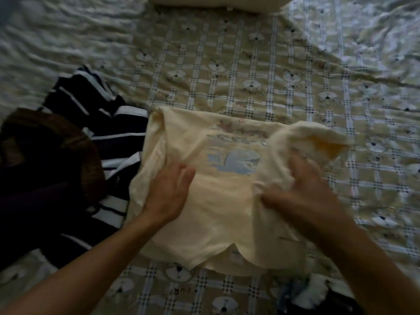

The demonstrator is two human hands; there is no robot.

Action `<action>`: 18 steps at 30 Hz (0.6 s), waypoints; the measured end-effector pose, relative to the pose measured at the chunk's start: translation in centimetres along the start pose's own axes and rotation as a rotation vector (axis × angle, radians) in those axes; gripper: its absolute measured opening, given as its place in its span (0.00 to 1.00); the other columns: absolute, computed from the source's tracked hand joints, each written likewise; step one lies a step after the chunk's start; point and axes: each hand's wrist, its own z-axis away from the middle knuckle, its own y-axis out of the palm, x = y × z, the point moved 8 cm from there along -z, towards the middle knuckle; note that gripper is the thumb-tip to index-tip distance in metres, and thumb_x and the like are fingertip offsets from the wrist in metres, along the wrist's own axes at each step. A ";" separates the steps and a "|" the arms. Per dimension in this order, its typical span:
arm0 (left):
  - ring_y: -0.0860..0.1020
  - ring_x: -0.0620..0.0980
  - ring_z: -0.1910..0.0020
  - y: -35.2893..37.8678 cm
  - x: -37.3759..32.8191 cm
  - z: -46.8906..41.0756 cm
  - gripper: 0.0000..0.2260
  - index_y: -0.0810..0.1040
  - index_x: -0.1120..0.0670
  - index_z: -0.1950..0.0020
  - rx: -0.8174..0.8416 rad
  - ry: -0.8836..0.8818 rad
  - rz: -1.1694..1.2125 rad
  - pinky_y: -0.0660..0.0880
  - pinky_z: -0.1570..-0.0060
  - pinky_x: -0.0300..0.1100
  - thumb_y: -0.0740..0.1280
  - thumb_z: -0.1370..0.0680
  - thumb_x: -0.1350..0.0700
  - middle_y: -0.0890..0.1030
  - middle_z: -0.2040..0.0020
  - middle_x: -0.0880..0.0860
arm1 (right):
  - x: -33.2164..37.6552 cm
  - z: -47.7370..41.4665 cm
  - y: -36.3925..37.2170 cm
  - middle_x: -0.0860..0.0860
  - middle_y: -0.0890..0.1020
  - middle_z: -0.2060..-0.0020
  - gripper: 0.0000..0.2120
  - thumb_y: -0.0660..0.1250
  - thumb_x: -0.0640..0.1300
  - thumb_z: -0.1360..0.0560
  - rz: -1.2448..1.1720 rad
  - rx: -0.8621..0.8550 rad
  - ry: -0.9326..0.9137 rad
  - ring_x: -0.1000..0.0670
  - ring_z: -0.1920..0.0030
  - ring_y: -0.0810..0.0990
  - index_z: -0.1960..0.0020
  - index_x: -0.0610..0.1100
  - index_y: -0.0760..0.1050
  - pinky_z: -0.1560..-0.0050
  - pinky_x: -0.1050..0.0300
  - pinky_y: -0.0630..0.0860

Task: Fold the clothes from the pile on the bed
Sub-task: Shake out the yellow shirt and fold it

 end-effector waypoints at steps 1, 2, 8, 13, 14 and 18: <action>0.75 0.58 0.36 -1.0 0.5 -0.8 0.30 0.78 0.55 0.40 0.026 -0.105 0.206 0.69 0.36 0.49 0.54 0.22 0.32 0.79 0.37 0.57 | 2.7 -0.4 2.7 0.62 0.73 0.49 0.39 0.73 0.38 0.30 0.085 0.073 -0.063 0.62 0.54 0.77 0.27 0.59 0.60 0.61 0.67 0.76; 0.76 0.59 0.37 -2.2 0.8 -1.3 0.29 0.79 0.53 0.42 0.038 -0.197 0.429 0.70 0.34 0.53 0.54 0.22 0.31 0.79 0.38 0.58 | 4.8 -0.8 5.6 0.61 0.72 0.49 0.42 0.73 0.40 0.29 0.171 0.136 -0.120 0.63 0.55 0.77 0.25 0.60 0.55 0.61 0.68 0.77; 0.82 0.54 0.57 -5.4 4.3 -2.8 0.27 0.86 0.52 0.55 0.172 -0.430 0.928 0.77 0.54 0.46 0.56 0.22 0.34 0.84 0.56 0.56 | 7.1 -1.7 20.2 0.48 0.69 0.36 0.43 0.71 0.52 0.28 0.294 0.448 -0.314 0.45 0.41 0.76 0.23 0.56 0.48 0.41 0.45 0.76; 0.78 0.47 0.50 -5.6 5.1 -4.0 0.24 0.72 0.50 0.38 0.024 -0.234 0.292 0.76 0.54 0.45 0.76 0.30 0.47 0.79 0.47 0.47 | 0.7 -3.4 15.7 0.55 0.69 0.36 0.31 0.70 0.51 0.27 0.295 0.142 -0.291 0.54 0.42 0.74 0.27 0.55 0.62 0.41 0.53 0.76; 0.75 0.47 0.49 -6.2 4.0 -4.3 0.29 0.68 0.50 0.33 -0.043 -0.161 0.181 0.74 0.53 0.44 0.76 0.31 0.50 0.76 0.44 0.47 | -0.4 -3.9 14.1 0.55 0.69 0.36 0.31 0.71 0.50 0.28 0.328 0.073 -0.291 0.54 0.42 0.73 0.28 0.55 0.63 0.41 0.55 0.75; 0.68 0.60 0.33 -5.8 -1.6 -6.5 0.42 0.59 0.53 0.24 -0.289 0.382 -0.482 0.69 0.37 0.55 0.72 0.35 0.48 0.67 0.29 0.58 | -4.4 -5.5 9.1 0.53 0.63 0.38 0.34 0.72 0.46 0.30 0.412 -0.148 -0.197 0.55 0.40 0.66 0.27 0.50 0.62 0.43 0.61 0.67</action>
